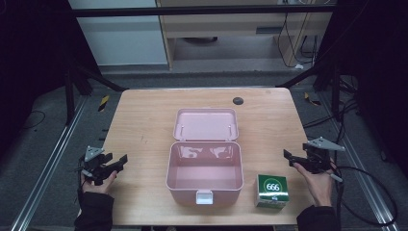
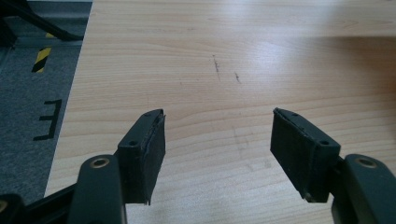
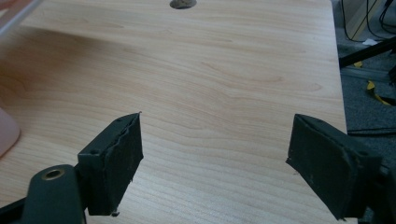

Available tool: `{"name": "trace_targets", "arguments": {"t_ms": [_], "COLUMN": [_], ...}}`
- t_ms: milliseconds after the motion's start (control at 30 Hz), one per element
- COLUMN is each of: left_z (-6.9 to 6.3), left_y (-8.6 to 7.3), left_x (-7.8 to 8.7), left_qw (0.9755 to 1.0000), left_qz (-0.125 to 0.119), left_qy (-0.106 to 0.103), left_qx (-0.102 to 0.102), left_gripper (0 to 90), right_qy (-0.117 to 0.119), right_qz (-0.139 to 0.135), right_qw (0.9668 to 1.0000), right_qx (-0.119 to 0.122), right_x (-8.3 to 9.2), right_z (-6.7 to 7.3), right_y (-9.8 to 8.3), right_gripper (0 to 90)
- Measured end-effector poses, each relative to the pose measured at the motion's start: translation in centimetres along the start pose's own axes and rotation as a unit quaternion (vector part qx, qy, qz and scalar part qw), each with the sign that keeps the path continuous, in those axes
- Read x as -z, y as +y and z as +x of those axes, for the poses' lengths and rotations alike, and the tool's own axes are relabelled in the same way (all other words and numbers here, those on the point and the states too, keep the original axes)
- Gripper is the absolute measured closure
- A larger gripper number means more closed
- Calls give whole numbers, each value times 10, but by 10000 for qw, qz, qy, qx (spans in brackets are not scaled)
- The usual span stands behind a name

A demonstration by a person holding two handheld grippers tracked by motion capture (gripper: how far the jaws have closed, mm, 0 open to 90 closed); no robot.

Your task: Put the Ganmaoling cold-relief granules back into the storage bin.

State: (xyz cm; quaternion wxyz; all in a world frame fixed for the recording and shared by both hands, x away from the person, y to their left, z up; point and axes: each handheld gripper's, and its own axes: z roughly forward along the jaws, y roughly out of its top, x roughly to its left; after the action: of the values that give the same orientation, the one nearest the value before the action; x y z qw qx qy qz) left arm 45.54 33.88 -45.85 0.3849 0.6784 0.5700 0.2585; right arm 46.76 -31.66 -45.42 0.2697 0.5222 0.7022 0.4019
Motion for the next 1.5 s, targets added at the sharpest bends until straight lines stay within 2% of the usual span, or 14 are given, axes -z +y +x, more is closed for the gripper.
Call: {"name": "trace_targets", "arguments": {"t_ms": [200, 567, 700, 767, 933, 1167, 1200, 1233, 1267, 1333, 1367, 1400, 1467, 1500], "left_z": [-1, -4, -4, -4, -3, -3, -4, -4, -4, -5, -5, -5, -5, -5], "left_y": [1, 0, -1, -1, -1, -2, -2, -2, -2, -2, -2, -2, -2, -3], "left_x": [1, -2, -2, -3, -3, -3, -3, -4, -4, -5, -5, -5, -5, -5], "left_qw": [9999, 9998, 9997, 9997, 9997, 9996, 9996, 9995, 9995, 9995, 9995, 9995, 9995, 9995], "left_qz": [66, 163, 164, 182, 197, 213, 221, 243, 243, 260, 262, 261, 258, 258], "left_qy": [-61, -117, -110, -109, -92, -87, -87, -79, -79, -79, -80, -83, -89, -95], "left_qx": [-62, -95, -107, -121, -132, -150, -150, -167, -167, -179, -179, -179, -177, -176], "left_gripper": [329, 306, 304, 307, 311, 314, 314, 314, 314, 314, 314, 314, 315, 315], "right_qy": [-37, 222, 375, 448, 619, 901, 935, 925, 925, 1033, 1033, 1081, 1220, 1220], "right_qz": [-6, -39, 39, 76, 158, 397, 456, 609, 609, 717, 717, 731, 865, 865], "right_qw": [9996, 9981, 9964, 9944, 9915, 9817, 9798, 9761, 9761, 9709, 9709, 9689, 9620, 9620], "right_qx": [292, 582, 765, 955, 1136, 1628, 1708, 1872, 1872, 2039, 2039, 2104, 2283, 2283], "right_x": [8, 21, 26, 30, 36, 50, 51, 54, 54, 58, 58, 59, 61, 61], "right_z": [8, 22, 30, 38, 44, 53, 54, 57, 57, 60, 60, 61, 66, 66], "right_y": [12, 34, 42, 48, 57, 73, 75, 78, 78, 82, 82, 83, 86, 86], "right_gripper": [176, 170, 163, 160, 159, 154, 154, 149, 149, 145, 145, 145, 138, 138]}}
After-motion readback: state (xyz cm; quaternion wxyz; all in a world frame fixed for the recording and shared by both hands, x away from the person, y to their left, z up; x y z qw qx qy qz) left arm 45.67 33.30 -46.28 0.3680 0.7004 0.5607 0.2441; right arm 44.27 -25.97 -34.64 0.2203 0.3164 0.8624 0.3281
